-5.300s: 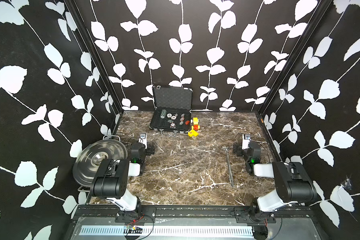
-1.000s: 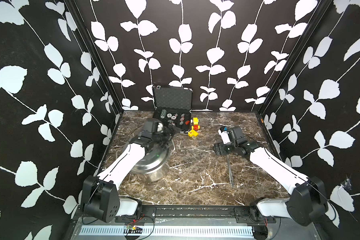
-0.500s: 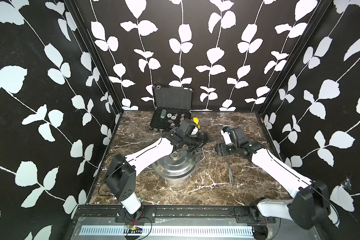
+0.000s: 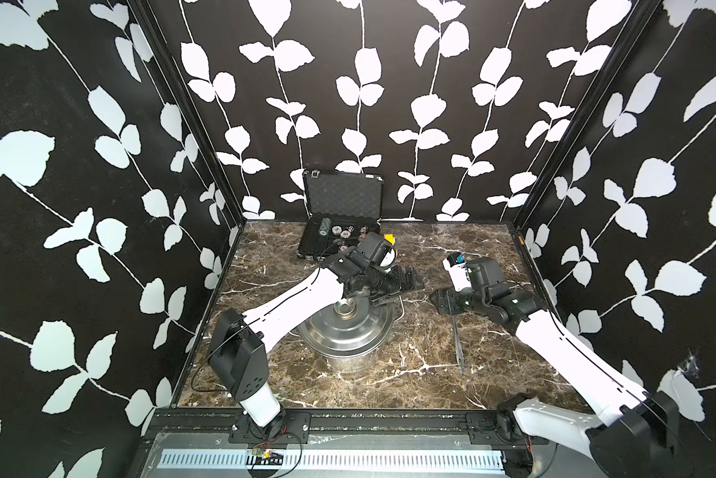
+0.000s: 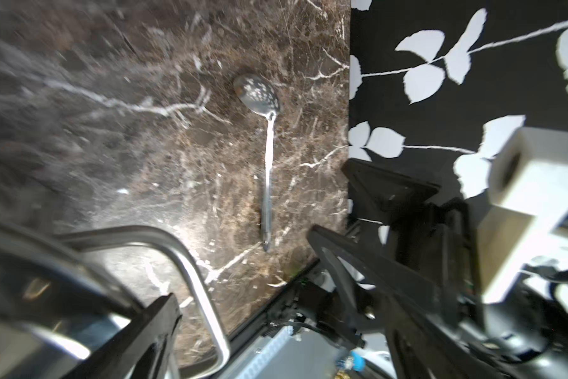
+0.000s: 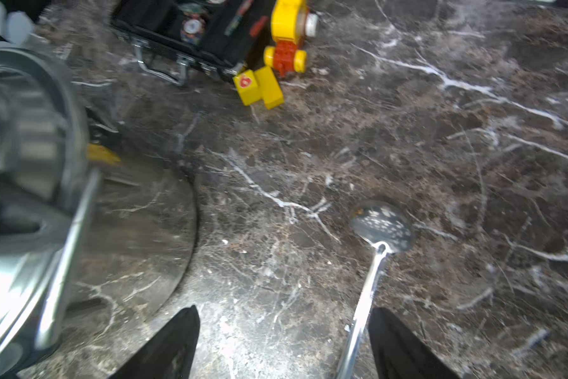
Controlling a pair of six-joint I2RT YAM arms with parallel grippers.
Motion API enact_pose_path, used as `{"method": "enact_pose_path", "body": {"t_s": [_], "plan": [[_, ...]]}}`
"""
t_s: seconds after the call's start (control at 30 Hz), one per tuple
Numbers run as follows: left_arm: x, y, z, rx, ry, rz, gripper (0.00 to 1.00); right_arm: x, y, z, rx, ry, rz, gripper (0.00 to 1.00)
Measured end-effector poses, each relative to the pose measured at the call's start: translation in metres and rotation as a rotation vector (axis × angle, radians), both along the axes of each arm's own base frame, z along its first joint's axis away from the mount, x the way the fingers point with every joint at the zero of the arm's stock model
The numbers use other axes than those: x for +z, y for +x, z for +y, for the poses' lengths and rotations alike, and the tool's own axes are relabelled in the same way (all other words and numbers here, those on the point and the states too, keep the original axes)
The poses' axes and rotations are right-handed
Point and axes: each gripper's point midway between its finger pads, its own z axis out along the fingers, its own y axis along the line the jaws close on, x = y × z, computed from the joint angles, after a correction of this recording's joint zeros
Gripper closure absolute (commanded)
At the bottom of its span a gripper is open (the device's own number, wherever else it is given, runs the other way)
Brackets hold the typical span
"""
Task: Stir the soup with a spoon
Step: Move the pan to the center of the board, then pick up the lid from the pan.
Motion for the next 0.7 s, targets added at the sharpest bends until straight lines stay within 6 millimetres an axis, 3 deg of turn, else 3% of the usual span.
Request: {"method": "enact_pose_path", "body": {"t_s": [0.2,0.37,0.43,0.53,0.63,0.7], "plan": [[0.018,0.003,0.034,-0.062,0.152,-0.240,0.01,0.009,-0.009,0.013,0.091,0.042,-0.038,0.19],[0.065,0.014,0.096,0.017,0.333,-0.535,0.01,0.014,-0.028,0.053,0.269,0.023,-0.087,0.19],[0.086,0.021,0.136,0.112,0.404,-0.612,0.01,0.019,-0.038,0.077,0.365,0.018,-0.124,0.19],[0.101,0.040,0.230,0.372,0.490,-0.625,0.01,0.030,-0.053,0.115,0.501,0.024,-0.218,0.18],[0.088,0.037,0.319,0.622,0.584,-0.560,0.01,0.041,-0.067,0.151,0.627,0.047,-0.318,0.17],[0.074,0.024,0.347,0.692,0.621,-0.518,0.01,0.046,-0.072,0.172,0.685,0.071,-0.361,0.17]]}}
